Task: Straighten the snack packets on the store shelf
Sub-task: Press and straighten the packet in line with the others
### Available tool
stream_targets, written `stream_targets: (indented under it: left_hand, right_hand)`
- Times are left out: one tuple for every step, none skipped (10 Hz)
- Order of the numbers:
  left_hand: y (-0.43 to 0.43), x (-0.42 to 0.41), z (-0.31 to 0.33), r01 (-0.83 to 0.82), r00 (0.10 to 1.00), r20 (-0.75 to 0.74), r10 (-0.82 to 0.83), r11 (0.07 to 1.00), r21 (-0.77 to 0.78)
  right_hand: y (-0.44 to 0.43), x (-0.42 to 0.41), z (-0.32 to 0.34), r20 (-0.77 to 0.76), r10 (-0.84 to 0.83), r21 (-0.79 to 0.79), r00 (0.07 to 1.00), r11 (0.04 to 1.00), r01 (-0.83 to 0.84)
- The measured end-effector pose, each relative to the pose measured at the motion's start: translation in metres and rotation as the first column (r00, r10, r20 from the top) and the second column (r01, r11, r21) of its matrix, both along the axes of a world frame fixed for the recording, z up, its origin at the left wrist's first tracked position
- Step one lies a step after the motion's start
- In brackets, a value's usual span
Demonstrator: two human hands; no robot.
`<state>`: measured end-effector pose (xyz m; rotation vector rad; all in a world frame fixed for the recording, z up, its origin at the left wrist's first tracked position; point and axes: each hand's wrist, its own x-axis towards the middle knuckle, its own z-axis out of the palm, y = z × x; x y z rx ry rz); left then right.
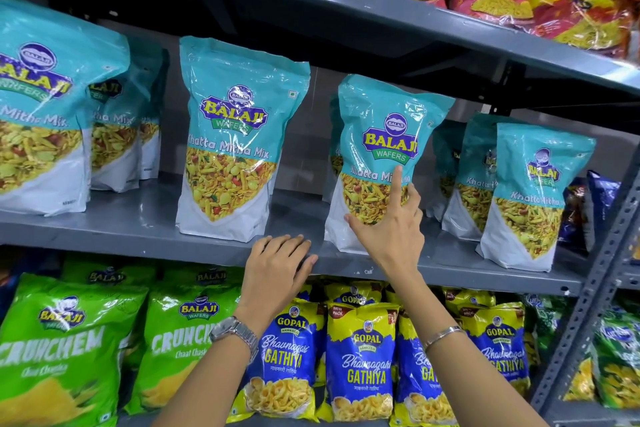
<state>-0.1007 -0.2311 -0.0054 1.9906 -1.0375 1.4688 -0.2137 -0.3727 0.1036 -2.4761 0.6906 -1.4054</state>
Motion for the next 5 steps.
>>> stream_targets:
  left_hand:
    - [0.0,0.001,0.0,0.001,1.0,-0.005,-0.001,1.0,-0.004]
    - [0.0,-0.001,0.001,-0.004,1.0,-0.021,0.004,1.0,0.0]
    - [0.001,-0.005,0.005,0.006,0.998,-0.058,-0.006,1.0,0.011]
    - [0.002,-0.009,0.005,0.049,0.997,-0.064,-0.05,0.999,-0.011]
    - [0.005,-0.021,0.019,0.116,0.992,-0.039,-0.119,0.991,-0.068]
  right_hand:
    - [0.002,0.0,0.0,0.01,-0.002,0.011,1.0,1.0,0.002]
    - [0.004,0.0,0.001,0.012,-0.002,0.014,1.0,1.0,0.002]
    - [0.005,-0.001,-0.001,-0.001,-0.01,0.004,1.0,1.0,0.01]
    - [0.006,-0.003,-0.004,0.006,-0.025,0.0,1.0,1.0,0.025]
    - [0.013,-0.008,-0.011,0.073,-0.038,-0.02,0.997,0.999,0.04]
